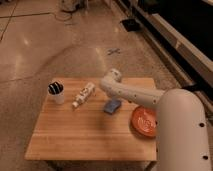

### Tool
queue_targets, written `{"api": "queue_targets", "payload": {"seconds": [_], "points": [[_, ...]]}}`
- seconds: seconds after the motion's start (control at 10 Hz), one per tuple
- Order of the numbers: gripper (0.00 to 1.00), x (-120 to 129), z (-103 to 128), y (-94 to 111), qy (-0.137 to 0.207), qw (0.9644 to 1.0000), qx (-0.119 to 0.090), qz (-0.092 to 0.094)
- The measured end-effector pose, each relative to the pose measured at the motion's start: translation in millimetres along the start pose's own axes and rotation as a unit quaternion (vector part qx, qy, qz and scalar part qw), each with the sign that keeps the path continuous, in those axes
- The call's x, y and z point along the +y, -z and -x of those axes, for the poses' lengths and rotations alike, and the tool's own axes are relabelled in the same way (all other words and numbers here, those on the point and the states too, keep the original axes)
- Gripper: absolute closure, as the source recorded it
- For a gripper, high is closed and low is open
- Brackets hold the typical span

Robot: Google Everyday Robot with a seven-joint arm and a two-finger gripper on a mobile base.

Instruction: Wipe the white sponge on the table

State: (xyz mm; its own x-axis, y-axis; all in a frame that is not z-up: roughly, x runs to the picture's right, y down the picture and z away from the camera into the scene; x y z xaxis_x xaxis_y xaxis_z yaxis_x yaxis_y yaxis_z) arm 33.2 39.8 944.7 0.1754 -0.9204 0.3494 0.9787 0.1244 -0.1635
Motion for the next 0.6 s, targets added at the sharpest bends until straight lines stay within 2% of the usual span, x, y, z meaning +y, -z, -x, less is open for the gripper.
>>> {"api": "queue_targets", "payload": {"seconds": [0.2, 0.4, 0.6], "points": [[1.00, -25, 5, 7, 0.013, 0.9998, -0.001, -0.017], [0.98, -43, 22, 10, 0.032, 0.9990, -0.007, -0.030], [0.79, -53, 41, 11, 0.044, 0.9978, -0.018, -0.047]]}}
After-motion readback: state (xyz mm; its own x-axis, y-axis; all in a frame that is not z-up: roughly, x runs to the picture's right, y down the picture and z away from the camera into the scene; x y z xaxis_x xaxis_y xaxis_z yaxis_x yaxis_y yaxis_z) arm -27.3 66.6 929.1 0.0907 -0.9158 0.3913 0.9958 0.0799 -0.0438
